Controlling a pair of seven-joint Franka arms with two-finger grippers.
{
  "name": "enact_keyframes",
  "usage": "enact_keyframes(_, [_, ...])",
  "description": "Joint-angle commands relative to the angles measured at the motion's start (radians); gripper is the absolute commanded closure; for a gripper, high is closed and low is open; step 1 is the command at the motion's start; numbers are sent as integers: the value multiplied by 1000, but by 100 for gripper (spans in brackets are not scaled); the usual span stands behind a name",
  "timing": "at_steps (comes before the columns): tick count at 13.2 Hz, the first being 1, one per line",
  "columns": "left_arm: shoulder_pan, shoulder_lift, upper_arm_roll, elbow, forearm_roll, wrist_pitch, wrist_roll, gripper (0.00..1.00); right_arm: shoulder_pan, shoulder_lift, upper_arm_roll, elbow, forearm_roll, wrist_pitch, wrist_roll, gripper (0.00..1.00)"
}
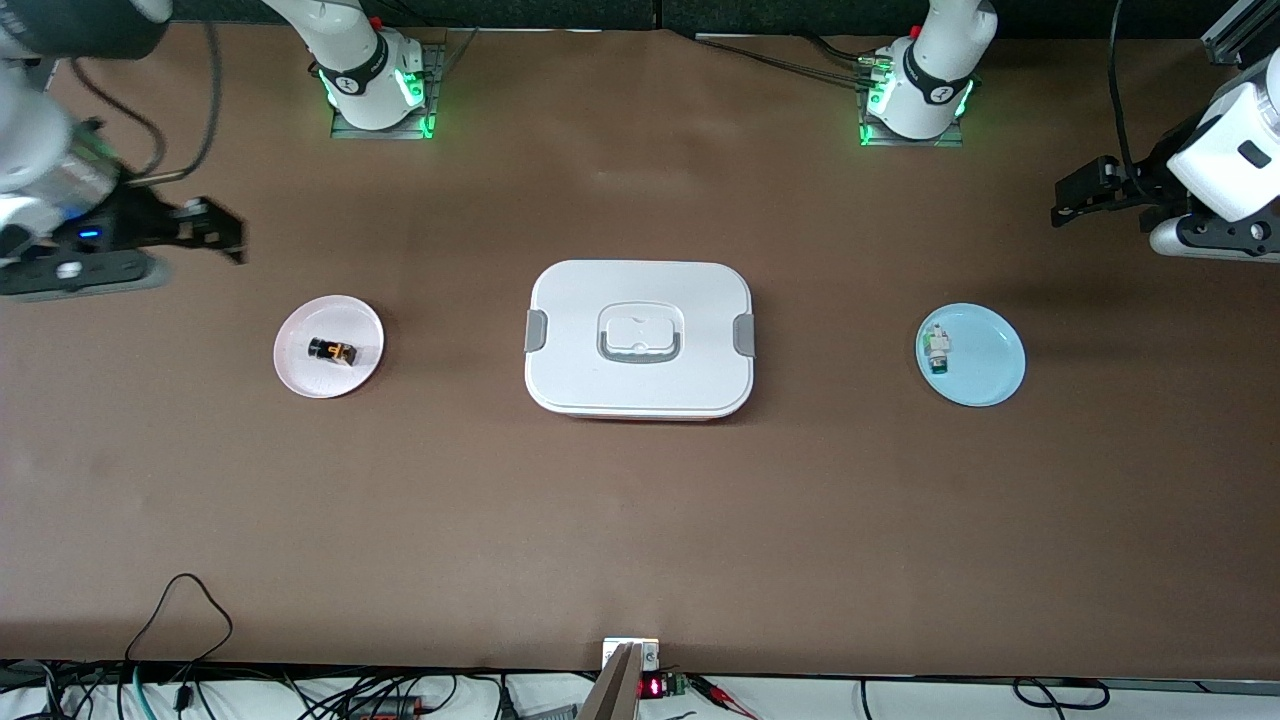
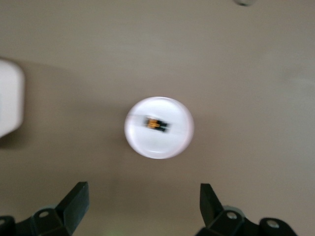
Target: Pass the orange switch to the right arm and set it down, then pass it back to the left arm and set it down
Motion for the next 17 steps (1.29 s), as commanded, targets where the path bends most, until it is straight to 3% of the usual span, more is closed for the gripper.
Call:
enact_keyframes(1, [-3, 10, 0, 26, -2, -8, 1, 0, -7, 0, -39, 14, -44, -26, 20, 0])
enact_keyframes(6, [-3, 9, 0, 26, -2, -11, -2, 0, -85, 41, -57, 42, 37, 54, 25, 0])
enact_keyframes(9, [-3, 10, -1, 26, -2, -13, -2, 0, -111, 40, -54, 8, 47, 92, 23, 0])
enact_keyframes(11, [-3, 9, 0, 26, -4, -13, 0, 0, -134, 37, -53, -19, 106, 90, 13, 0])
enact_keyframes(17, [-3, 9, -11, 26, -4, -13, -6, 0, -111, 8, -43, -15, 93, 19, 9, 0])
